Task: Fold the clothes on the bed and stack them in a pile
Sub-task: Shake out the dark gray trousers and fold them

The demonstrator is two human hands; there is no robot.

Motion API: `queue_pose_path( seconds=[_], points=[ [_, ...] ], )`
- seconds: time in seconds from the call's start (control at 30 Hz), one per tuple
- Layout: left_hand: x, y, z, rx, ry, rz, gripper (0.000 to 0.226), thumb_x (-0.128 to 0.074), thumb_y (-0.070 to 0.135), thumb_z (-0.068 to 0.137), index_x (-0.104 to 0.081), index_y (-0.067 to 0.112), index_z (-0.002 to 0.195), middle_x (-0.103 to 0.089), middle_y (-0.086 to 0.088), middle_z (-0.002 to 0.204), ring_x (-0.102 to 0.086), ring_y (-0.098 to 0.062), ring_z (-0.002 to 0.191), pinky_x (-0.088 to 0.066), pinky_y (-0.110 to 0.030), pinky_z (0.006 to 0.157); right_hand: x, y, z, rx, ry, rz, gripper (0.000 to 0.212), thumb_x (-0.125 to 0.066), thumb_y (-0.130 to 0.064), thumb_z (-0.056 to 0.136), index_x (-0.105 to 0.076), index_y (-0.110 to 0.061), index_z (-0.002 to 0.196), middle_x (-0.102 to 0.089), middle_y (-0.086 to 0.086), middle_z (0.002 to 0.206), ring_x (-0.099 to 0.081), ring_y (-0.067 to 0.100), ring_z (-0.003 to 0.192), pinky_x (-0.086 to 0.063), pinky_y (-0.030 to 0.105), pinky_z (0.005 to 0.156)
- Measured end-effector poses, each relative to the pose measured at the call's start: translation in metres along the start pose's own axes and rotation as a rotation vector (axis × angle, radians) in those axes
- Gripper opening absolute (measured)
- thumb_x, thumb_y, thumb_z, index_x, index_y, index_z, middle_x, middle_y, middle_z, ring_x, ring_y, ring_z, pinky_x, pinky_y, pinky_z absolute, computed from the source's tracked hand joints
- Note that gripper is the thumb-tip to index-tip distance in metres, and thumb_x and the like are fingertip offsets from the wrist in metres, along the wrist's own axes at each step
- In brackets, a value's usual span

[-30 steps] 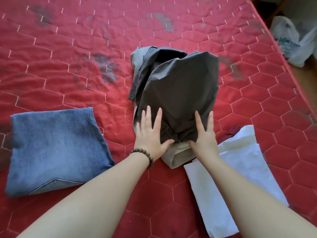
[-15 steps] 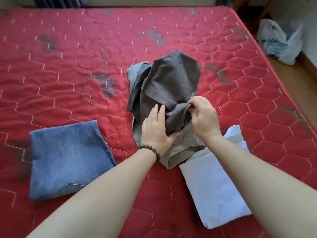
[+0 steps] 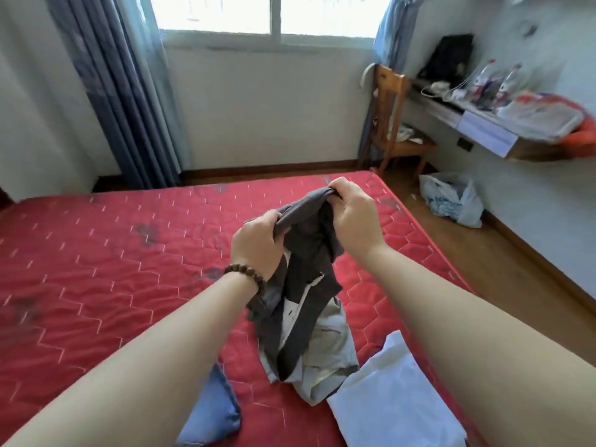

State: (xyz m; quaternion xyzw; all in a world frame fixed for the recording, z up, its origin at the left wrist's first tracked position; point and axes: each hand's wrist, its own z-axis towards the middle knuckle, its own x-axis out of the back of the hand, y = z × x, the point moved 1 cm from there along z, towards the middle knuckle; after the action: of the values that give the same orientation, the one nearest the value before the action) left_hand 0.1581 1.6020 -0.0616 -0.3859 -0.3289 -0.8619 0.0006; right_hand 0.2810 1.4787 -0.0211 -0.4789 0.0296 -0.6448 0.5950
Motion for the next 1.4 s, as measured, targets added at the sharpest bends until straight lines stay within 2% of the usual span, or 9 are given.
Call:
queue_pose_path(
  seconds=[0.23, 0.4, 0.5, 0.57, 0.77, 0.93, 1.1, 1.23, 1.4],
  points=[
    [0.162, 0.05, 0.061, -0.023, 0.024, -0.033, 0.011, -0.065, 0.027, 0.087, -0.065, 0.016, 0.083, -0.062, -0.003, 0.068, -0.06, -0.033, 0.072, -0.047, -0.036, 0.064, 0.04, -0.124, 0.046, 0.002, -0.082, 0.08, 0.009, -0.052, -0.016, 0.095, -0.058, -0.01, 0.097, -0.062, 0.002, 0.094, -0.059, 0.027, 0.092, -0.039, 0.026, 0.074],
    [0.283, 0.101, 0.089, -0.257, -0.111, 0.114, 0.004, -0.067, 0.015, 0.085, -0.069, 0.012, 0.086, -0.065, -0.003, 0.077, -0.062, -0.026, 0.078, -0.048, -0.032, 0.074, 0.077, -0.229, 0.064, 0.274, -0.301, 0.14, 0.065, -0.074, -0.036, 0.081, -0.046, -0.023, 0.138, -0.051, -0.003, 0.135, -0.046, 0.009, 0.123, -0.033, 0.021, 0.105],
    [0.348, 0.123, 0.092, -0.28, -0.088, 0.111, 0.01, -0.071, 0.017, 0.082, -0.061, 0.015, 0.086, -0.064, 0.0, 0.078, -0.062, -0.021, 0.076, -0.05, -0.032, 0.072, 0.093, -0.285, 0.074, 0.373, -0.353, 0.1, 0.036, -0.078, -0.026, 0.078, -0.063, -0.012, 0.107, -0.064, 0.002, 0.095, -0.057, 0.02, 0.09, -0.044, 0.028, 0.08],
    [0.384, 0.13, 0.089, -0.262, -0.051, 0.021, 0.02, -0.072, 0.019, 0.082, -0.054, 0.019, 0.09, -0.064, 0.0, 0.076, -0.06, -0.016, 0.07, -0.047, -0.027, 0.065, 0.099, -0.317, 0.078, 0.408, -0.3, 0.088, 0.024, -0.076, -0.026, 0.08, -0.057, -0.013, 0.084, -0.055, -0.004, 0.072, -0.05, 0.02, 0.072, -0.038, 0.026, 0.065],
    [0.471, 0.111, 0.067, -0.168, 0.15, -0.175, 0.014, -0.071, 0.016, 0.084, -0.068, 0.009, 0.096, -0.071, -0.004, 0.087, -0.066, -0.016, 0.08, -0.054, -0.035, 0.079, 0.096, -0.394, 0.085, 0.396, -0.177, 0.211, 0.021, -0.067, -0.036, 0.087, -0.065, -0.015, 0.084, -0.061, -0.006, 0.077, -0.056, 0.013, 0.072, -0.038, 0.022, 0.064],
    [0.51, 0.093, 0.056, -0.172, 0.184, -0.207, 0.009, -0.07, 0.013, 0.085, -0.07, 0.017, 0.076, -0.071, -0.002, 0.076, -0.066, -0.019, 0.075, -0.054, -0.036, 0.077, 0.083, -0.452, 0.085, 0.449, -0.4, 0.361, 0.014, -0.07, -0.012, 0.086, -0.063, -0.014, 0.097, -0.063, -0.004, 0.085, -0.059, 0.006, 0.076, -0.043, 0.011, 0.065],
    [0.529, 0.06, 0.037, 0.0, 0.038, -0.295, 0.014, -0.07, 0.03, 0.086, -0.071, 0.016, 0.085, -0.074, 0.001, 0.079, -0.069, -0.017, 0.075, -0.056, -0.032, 0.07, 0.069, -0.484, 0.089, 0.457, -0.332, 0.339, 0.036, -0.068, -0.005, 0.084, -0.051, -0.025, 0.059, -0.049, -0.01, 0.058, -0.045, -0.002, 0.054, -0.034, 0.009, 0.052],
    [0.535, 0.017, 0.001, 0.231, -0.227, -0.318, 0.027, -0.078, 0.042, 0.076, -0.074, 0.025, 0.096, -0.075, 0.006, 0.096, -0.071, -0.012, 0.089, -0.057, -0.026, 0.077, 0.055, -0.494, 0.095, 0.418, -0.226, 0.33, 0.027, -0.07, -0.019, 0.084, -0.051, -0.011, 0.068, -0.047, -0.002, 0.063, -0.044, 0.01, 0.06, -0.033, 0.024, 0.056],
    [0.534, -0.027, -0.04, 0.305, -0.439, -0.061, 0.033, -0.082, 0.011, 0.069, -0.069, 0.026, 0.096, -0.072, 0.02, 0.084, -0.066, 0.008, 0.078, -0.046, -0.004, 0.059, 0.036, -0.495, 0.098, 0.34, -0.205, 0.335, 0.017, -0.063, -0.023, 0.091, -0.05, -0.012, 0.086, -0.049, -0.003, 0.078, -0.047, 0.016, 0.073, -0.036, 0.029, 0.063]
  ],
)
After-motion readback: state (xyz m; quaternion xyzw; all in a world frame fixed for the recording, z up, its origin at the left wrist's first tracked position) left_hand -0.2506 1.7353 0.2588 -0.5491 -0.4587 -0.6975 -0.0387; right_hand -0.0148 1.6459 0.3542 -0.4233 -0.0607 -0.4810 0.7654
